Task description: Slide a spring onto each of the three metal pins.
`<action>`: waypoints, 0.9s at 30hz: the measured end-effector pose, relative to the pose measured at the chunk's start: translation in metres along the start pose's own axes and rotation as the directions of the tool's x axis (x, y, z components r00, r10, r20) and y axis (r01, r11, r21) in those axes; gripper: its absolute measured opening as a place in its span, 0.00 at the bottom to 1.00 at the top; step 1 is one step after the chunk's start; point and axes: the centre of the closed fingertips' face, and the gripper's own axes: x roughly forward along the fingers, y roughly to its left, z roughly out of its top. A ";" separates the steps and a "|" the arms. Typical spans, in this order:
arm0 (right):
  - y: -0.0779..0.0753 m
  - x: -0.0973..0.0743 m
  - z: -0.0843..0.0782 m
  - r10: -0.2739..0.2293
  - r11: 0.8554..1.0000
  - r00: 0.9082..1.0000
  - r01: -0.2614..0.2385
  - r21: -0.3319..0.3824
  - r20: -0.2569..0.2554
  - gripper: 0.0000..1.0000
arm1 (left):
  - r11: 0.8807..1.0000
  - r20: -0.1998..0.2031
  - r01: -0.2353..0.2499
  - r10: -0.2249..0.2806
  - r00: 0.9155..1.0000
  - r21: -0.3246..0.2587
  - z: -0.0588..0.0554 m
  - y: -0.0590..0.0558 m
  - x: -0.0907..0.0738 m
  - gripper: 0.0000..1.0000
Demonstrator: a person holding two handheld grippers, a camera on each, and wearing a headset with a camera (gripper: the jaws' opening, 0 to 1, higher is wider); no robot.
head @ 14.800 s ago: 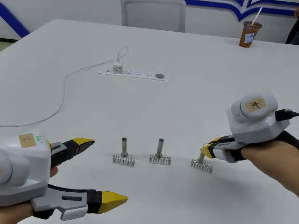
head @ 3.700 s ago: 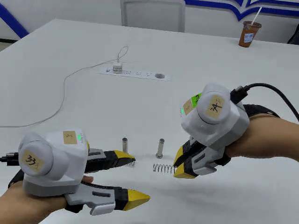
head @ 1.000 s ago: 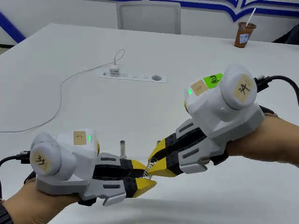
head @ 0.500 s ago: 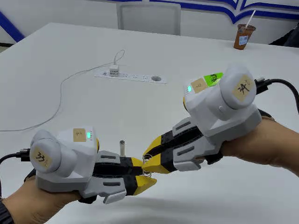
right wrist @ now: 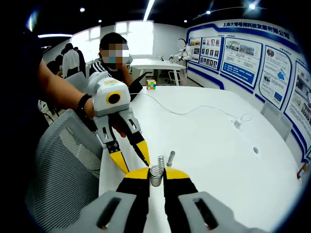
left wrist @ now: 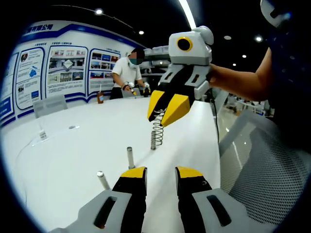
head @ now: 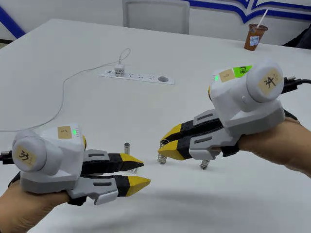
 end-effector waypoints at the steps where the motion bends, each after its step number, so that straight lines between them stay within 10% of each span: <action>1: -0.004 0.000 0.000 -0.017 1.000 1.000 0.017 0.008 0.002 0.11 | 1.000 0.002 -0.006 0.006 1.000 -0.005 0.000 0.001 -0.002 0.25; 27: -0.055 0.017 -0.017 -0.175 0.980 0.985 0.174 0.097 0.002 0.11 | 0.982 0.012 -0.172 0.173 0.985 -0.079 -0.011 0.033 -0.040 0.57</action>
